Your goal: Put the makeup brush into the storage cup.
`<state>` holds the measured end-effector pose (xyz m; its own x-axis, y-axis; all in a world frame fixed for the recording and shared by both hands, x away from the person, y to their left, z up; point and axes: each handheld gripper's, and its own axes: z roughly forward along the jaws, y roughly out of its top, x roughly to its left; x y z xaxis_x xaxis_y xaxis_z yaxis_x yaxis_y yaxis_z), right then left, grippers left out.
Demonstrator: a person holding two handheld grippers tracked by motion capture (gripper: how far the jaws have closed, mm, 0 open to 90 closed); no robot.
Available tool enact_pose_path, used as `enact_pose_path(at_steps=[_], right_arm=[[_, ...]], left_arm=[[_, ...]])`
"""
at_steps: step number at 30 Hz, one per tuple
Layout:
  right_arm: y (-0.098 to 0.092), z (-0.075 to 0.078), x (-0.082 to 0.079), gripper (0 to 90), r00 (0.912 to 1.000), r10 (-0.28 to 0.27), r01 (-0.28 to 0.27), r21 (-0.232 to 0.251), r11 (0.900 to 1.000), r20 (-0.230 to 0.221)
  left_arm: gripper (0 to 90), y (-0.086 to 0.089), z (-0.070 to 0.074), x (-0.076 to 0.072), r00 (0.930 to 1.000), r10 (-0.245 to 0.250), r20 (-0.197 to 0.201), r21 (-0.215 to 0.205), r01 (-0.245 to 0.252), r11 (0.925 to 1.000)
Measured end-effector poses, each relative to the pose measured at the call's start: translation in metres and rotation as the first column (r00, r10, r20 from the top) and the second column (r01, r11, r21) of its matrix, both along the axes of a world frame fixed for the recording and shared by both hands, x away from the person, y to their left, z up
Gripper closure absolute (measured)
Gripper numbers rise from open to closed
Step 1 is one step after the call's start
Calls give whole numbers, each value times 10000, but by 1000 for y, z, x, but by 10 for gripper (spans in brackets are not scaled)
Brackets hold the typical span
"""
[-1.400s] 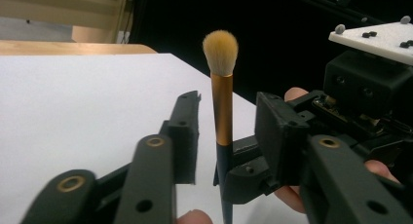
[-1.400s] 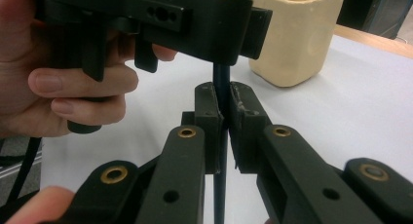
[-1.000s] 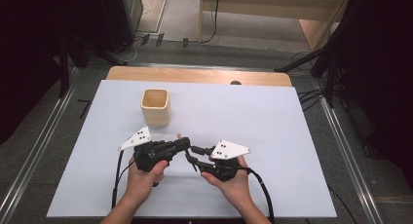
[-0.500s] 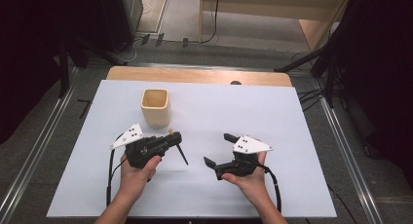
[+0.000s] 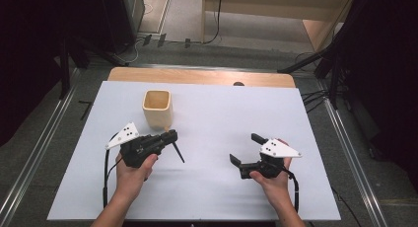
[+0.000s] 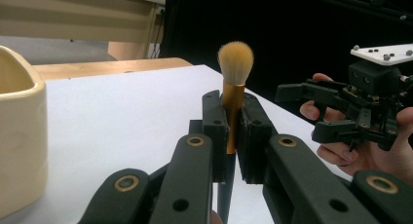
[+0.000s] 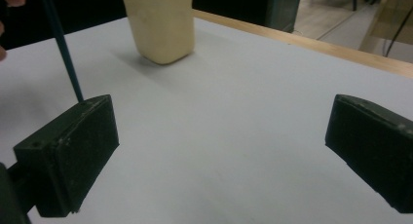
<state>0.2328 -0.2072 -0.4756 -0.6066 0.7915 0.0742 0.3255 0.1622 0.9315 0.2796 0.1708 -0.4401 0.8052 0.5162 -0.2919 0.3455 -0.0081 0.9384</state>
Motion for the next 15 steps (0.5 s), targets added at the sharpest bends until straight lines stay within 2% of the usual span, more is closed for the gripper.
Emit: enact_pose_path(at_steps=[4,12,15], right_arm=[[-13,-3,-1,0,9991,-414,414,-67,9991,-55],[-32,-9,-7,0,9960,-888,889,-215,9958,50],[-39,-10,-9,0,9943,-1066,1066,-119,9942,55]], left_arm=[[846,2,2,1,9999,92,83,100,-93,9999],[846,6,8,3,9995,249,199,219,-254,9994],[847,8,11,4,9992,326,222,229,-331,9992]])
